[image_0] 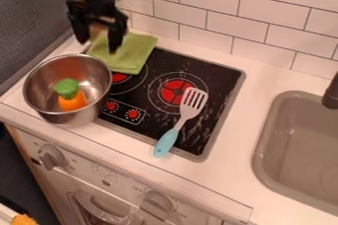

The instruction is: Move the green cloth to the upper right of the burner

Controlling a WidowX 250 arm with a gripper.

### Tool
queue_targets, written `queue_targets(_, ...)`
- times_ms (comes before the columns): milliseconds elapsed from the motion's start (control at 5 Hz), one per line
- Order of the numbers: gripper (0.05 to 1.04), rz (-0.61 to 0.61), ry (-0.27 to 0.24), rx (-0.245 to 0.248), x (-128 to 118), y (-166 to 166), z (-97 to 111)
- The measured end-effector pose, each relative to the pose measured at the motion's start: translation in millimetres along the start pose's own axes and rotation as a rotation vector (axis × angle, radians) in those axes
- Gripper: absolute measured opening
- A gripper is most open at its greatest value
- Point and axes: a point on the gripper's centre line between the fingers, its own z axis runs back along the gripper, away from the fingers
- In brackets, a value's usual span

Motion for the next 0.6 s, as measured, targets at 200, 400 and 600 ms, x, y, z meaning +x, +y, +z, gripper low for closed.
queue_targets(200,1.001,0.019,0.003,-0.004,11,-2,-21)
queue_targets(400,1.001,0.026,0.001,-0.017,16,-4,-26)
queue_targets(600,1.001,0.016,0.000,-0.043,10,-17,-26)
